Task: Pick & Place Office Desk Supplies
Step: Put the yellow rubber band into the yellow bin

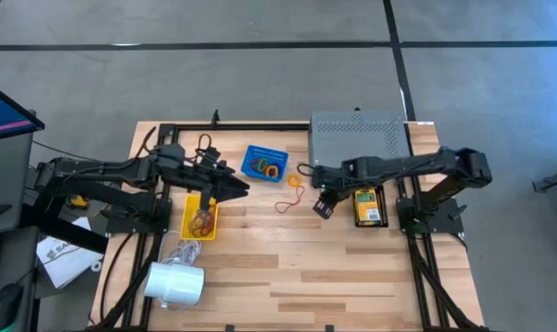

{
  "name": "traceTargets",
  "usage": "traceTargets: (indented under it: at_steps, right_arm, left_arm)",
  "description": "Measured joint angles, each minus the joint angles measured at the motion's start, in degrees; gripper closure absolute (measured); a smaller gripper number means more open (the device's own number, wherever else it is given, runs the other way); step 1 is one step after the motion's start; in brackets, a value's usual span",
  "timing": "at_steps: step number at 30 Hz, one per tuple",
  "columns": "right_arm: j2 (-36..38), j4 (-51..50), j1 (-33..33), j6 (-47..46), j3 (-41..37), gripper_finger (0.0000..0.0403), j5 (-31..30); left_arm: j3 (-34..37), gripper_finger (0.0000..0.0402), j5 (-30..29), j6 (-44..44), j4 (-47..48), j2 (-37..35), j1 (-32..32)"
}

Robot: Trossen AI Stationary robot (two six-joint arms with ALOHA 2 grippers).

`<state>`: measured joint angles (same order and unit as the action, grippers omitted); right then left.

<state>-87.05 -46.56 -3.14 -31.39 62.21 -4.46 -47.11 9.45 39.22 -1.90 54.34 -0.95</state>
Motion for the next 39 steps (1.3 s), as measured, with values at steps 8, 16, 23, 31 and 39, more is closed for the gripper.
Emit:
traceTargets:
  at_steps: [8, 16, 23, 31, 39]
  right_arm:
    - [0.0, 3.1, 0.5, -1.6, -7.6, 0.0305, -2.9]
    - [0.0, 9.6, -0.1, -2.1, -14.2, 0.0305, -3.2]
    - [-2.6, 12.3, 0.0, -0.8, -14.9, 0.0307, -3.4]
    - [-9.0, 12.6, 0.0, 2.3, -14.1, 0.0323, -2.9]
    - [-9.2, 11.6, -1.1, 4.6, -12.7, 0.0326, -2.4]
  left_arm:
    - [0.0, 0.0247, 0.0, 0.0, 0.5, 0.0, 0.0]
    - [0.0, 0.0247, 0.0, 0.0, 0.5, 0.0, 0.0]
    - [0.0, 0.0247, 0.0, 0.0, 0.5, 0.0, 0.0]
    - [0.0, 0.0247, 0.0, 1.4, 0.5, 0.0, 0.0]
    - [0.1, 0.0247, 0.0, 2.2, 0.5, 0.0, 0.0]
